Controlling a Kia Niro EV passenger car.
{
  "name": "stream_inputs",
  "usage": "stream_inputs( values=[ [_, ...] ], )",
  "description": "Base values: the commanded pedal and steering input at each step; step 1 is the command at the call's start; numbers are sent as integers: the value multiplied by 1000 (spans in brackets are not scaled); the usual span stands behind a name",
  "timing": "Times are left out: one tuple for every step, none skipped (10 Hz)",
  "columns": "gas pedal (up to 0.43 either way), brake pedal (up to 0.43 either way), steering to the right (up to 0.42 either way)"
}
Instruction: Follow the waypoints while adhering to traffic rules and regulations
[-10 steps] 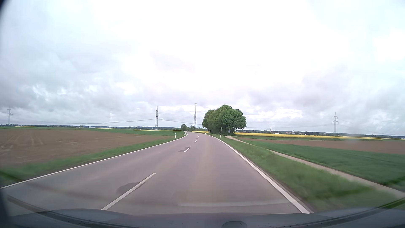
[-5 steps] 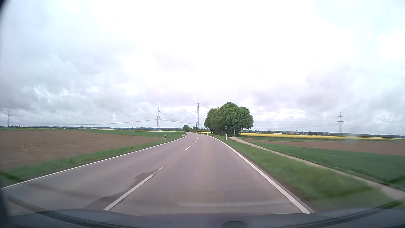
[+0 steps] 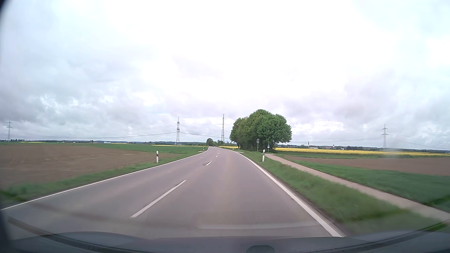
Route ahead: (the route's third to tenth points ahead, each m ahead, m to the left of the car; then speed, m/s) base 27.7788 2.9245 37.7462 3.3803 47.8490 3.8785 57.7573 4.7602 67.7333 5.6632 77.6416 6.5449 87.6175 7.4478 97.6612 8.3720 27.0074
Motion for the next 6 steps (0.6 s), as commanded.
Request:
stream_inputs(
  values=[
    [240,0,-6],
    [240,0,-6],
    [240,0,-6],
    [240,0,-6],
    [240,0,-7],
    [240,0,-7]
  ],
)
